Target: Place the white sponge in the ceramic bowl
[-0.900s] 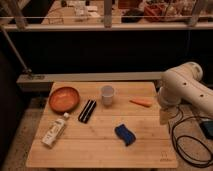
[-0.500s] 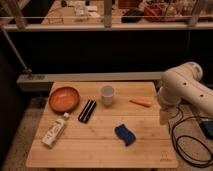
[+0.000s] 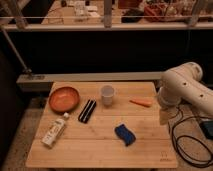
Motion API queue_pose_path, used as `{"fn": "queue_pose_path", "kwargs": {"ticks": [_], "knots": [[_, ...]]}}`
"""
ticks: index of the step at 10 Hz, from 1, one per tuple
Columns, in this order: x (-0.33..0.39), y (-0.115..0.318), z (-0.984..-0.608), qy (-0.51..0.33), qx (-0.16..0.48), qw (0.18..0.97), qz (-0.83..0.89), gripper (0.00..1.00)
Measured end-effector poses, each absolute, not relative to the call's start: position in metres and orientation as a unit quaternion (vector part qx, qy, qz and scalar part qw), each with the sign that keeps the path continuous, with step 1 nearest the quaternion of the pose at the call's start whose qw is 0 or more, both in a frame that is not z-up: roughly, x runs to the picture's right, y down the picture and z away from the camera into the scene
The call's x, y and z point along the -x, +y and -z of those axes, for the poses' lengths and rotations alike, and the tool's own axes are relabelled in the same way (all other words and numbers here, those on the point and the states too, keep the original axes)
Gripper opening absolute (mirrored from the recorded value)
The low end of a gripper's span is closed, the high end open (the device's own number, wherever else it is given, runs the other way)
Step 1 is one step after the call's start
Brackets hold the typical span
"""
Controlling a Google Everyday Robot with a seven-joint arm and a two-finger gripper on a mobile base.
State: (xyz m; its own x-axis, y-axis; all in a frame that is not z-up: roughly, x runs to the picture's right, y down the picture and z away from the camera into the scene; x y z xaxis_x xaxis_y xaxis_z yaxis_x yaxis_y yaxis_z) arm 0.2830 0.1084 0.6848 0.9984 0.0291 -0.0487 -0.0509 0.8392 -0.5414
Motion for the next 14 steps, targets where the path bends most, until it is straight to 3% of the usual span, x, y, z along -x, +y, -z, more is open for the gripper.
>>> {"fn": "queue_pose_path", "kwargs": {"ticks": [14], "knots": [[-0.241,0.121,-0.678,0.002,0.287,0.958,0.008,0.80]]}}
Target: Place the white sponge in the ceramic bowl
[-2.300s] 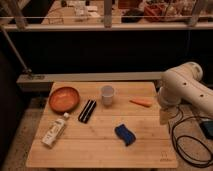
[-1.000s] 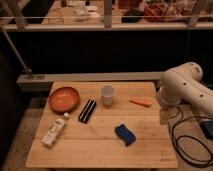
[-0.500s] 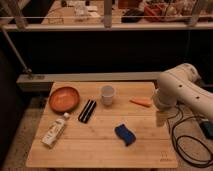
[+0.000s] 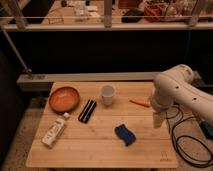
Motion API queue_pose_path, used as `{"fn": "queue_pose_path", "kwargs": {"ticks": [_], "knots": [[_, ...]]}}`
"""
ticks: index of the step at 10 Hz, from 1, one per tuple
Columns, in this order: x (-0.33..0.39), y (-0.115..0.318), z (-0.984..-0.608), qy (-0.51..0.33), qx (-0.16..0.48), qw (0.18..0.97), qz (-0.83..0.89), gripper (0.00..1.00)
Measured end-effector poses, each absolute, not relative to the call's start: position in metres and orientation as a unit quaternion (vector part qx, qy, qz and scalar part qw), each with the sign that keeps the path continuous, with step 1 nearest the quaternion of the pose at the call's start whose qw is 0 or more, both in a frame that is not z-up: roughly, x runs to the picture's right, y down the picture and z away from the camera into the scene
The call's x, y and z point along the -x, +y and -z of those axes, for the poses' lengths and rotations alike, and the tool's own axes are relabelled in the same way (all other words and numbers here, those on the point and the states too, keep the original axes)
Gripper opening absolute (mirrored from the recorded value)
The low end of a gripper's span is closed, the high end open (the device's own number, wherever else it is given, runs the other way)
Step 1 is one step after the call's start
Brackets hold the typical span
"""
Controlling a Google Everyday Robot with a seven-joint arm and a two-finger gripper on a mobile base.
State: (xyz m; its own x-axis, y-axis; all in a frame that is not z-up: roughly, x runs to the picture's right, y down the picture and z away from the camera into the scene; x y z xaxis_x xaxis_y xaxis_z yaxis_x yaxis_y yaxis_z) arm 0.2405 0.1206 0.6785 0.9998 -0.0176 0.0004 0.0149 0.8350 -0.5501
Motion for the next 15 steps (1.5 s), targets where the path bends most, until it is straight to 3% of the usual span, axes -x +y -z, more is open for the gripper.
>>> {"fn": "queue_pose_path", "kwargs": {"ticks": [15], "knots": [[-0.191,0.139,-0.679,-0.041,0.294,0.955,0.011,0.80]]}}
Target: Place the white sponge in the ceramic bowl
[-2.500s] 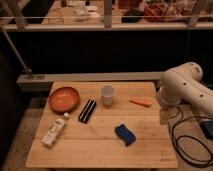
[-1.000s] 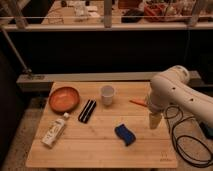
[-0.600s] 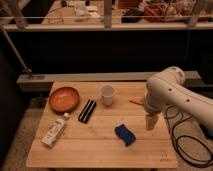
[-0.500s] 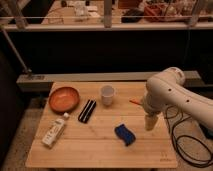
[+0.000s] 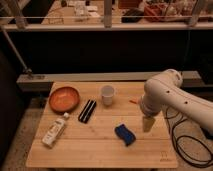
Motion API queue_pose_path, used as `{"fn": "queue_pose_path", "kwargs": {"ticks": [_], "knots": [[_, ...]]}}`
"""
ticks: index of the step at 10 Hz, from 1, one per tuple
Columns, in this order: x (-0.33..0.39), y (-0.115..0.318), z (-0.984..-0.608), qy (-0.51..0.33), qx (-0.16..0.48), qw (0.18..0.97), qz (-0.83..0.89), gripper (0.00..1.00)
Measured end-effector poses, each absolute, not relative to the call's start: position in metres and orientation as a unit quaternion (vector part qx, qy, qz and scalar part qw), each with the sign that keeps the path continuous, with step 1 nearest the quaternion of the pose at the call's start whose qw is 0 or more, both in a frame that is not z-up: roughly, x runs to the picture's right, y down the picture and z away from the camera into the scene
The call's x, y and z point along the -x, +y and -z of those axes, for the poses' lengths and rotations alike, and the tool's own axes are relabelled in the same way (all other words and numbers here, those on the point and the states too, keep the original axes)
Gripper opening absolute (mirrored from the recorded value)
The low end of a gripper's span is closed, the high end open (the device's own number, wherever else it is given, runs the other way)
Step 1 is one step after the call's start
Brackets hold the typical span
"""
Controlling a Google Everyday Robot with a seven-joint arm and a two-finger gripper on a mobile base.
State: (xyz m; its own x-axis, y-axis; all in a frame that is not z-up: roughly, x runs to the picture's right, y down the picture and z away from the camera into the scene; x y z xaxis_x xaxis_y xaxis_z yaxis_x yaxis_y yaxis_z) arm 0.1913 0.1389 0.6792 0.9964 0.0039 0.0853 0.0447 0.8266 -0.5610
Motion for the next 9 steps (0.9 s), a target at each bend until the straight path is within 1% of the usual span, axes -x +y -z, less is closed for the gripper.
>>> {"fn": "queue_pose_path", "kwargs": {"ticks": [9], "knots": [[-0.166,0.156,-0.687,-0.066,0.300,0.951,0.012,0.80]]}}
